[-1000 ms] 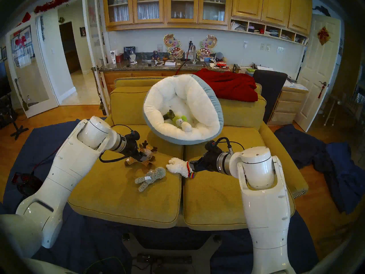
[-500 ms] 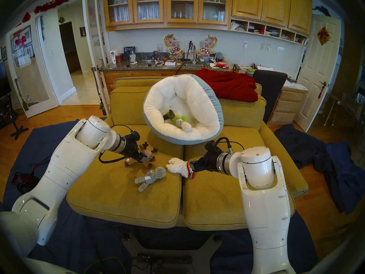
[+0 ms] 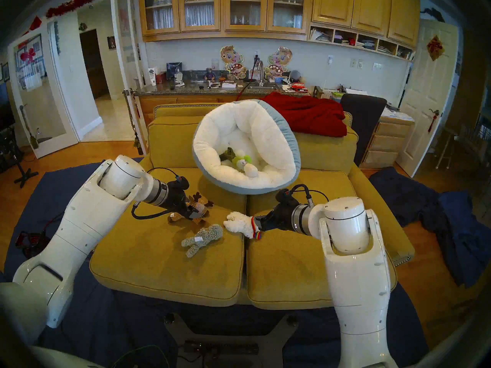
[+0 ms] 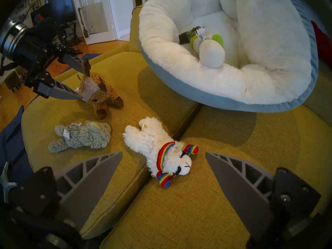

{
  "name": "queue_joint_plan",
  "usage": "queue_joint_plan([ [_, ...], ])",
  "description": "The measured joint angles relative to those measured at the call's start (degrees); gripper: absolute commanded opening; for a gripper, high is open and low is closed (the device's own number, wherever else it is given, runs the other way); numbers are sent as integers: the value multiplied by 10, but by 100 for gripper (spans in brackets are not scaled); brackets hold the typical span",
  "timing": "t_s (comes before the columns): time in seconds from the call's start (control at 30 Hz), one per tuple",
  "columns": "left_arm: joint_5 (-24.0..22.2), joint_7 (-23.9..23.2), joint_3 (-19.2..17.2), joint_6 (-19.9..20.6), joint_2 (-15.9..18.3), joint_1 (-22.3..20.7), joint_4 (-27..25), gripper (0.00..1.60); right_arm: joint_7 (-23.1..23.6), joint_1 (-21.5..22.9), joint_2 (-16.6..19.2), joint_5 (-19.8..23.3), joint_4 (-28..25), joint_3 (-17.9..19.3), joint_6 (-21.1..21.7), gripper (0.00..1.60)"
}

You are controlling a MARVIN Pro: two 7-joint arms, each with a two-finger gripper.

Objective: Put toys into dog bed

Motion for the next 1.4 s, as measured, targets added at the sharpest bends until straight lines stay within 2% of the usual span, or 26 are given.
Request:
queue_joint_plan([
  [0.33, 18, 0, 11, -2, 8, -3, -14, 160, 0, 0, 0, 0, 0, 0, 0, 160],
  [0.63, 31, 20, 7, -5, 9, 3, -32, 160, 0, 0, 0, 0, 0, 0, 0, 160],
  [1.1, 22, 29, -1, -15, 2, 12, -36, 160, 0, 0, 0, 0, 0, 0, 0, 160],
  [1.4, 22, 33, -1, -6, 1, 15, -40, 160, 0, 0, 0, 0, 0, 0, 0, 160],
])
